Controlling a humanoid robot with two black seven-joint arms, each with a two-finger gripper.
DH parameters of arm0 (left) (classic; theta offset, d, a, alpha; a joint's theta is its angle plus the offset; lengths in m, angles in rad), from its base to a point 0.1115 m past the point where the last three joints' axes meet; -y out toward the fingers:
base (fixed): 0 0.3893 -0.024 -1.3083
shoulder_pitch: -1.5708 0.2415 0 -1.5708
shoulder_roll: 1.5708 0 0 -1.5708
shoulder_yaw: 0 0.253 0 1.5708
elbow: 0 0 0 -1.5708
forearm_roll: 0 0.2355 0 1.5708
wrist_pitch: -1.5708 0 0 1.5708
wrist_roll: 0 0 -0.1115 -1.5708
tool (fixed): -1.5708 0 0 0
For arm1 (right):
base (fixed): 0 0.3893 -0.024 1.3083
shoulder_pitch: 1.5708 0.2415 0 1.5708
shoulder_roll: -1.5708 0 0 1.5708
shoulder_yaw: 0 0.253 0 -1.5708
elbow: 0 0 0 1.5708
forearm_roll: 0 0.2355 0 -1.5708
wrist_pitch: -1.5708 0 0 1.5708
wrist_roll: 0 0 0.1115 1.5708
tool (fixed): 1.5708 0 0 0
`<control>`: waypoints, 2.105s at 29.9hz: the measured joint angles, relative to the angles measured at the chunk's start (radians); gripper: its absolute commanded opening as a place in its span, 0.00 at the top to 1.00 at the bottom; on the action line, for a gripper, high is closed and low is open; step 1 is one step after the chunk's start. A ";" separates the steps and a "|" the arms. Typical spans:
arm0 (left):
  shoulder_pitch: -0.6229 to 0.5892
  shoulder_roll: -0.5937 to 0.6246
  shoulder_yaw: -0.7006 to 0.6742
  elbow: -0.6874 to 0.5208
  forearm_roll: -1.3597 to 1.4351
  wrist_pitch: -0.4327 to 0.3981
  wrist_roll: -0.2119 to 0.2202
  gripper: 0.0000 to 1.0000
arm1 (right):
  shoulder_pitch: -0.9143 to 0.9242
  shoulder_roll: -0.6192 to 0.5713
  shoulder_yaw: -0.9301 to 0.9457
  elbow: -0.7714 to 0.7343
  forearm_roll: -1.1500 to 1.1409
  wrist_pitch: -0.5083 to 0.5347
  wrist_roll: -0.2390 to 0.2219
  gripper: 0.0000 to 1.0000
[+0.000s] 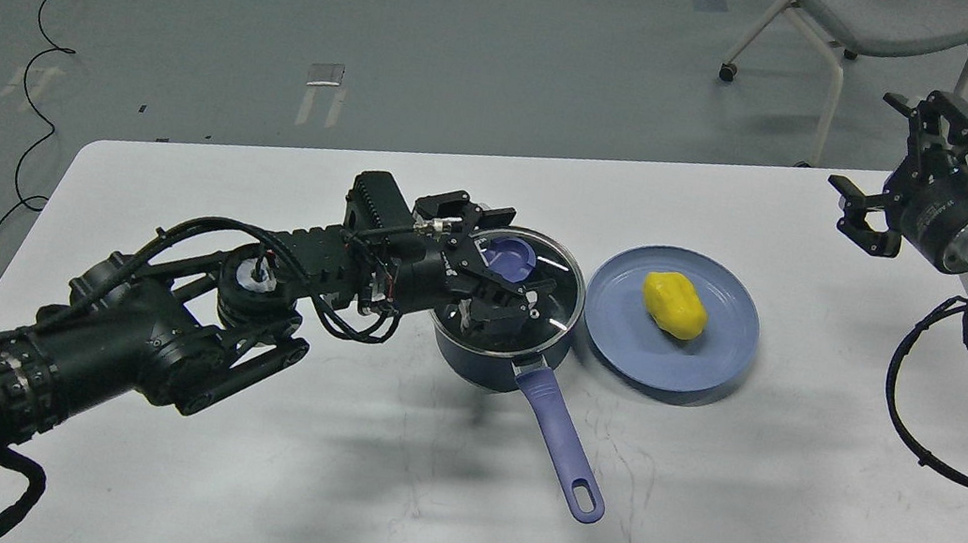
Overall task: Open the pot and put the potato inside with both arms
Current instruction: 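Close the left gripper on the blue knob of the glass lid, then lift the glass lid off the saucepan and carry it toward the robot's left side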
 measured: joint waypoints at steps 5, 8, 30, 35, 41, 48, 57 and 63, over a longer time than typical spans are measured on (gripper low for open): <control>0.004 0.015 0.000 0.005 -0.001 -0.002 0.002 0.06 | 0.000 0.002 -0.001 0.001 0.000 -0.001 0.001 0.00; 0.006 0.018 0.000 0.006 -0.001 -0.002 0.002 0.19 | 0.000 0.002 -0.001 -0.001 -0.001 -0.002 0.002 0.00; 0.008 0.018 0.004 0.000 -0.004 -0.002 -0.007 0.22 | 0.000 0.001 -0.019 -0.002 -0.002 -0.006 0.006 0.00; 0.012 0.019 0.005 -0.001 -0.003 -0.002 -0.008 0.23 | 0.000 0.003 -0.020 -0.002 -0.002 -0.021 0.011 0.00; 0.013 0.028 0.005 -0.001 -0.003 -0.001 -0.010 0.37 | 0.002 0.001 -0.021 0.000 -0.002 -0.027 0.011 0.00; 0.014 0.047 0.005 -0.001 -0.006 0.000 -0.011 0.43 | 0.006 0.000 -0.020 0.001 -0.002 -0.027 0.012 0.00; 0.014 0.076 0.004 -0.023 -0.028 0.002 -0.036 0.43 | 0.014 0.000 -0.020 0.003 -0.001 -0.027 0.012 0.00; -0.012 0.097 0.000 -0.062 -0.084 0.002 -0.046 0.43 | 0.014 0.000 -0.019 0.003 -0.001 -0.027 0.013 0.00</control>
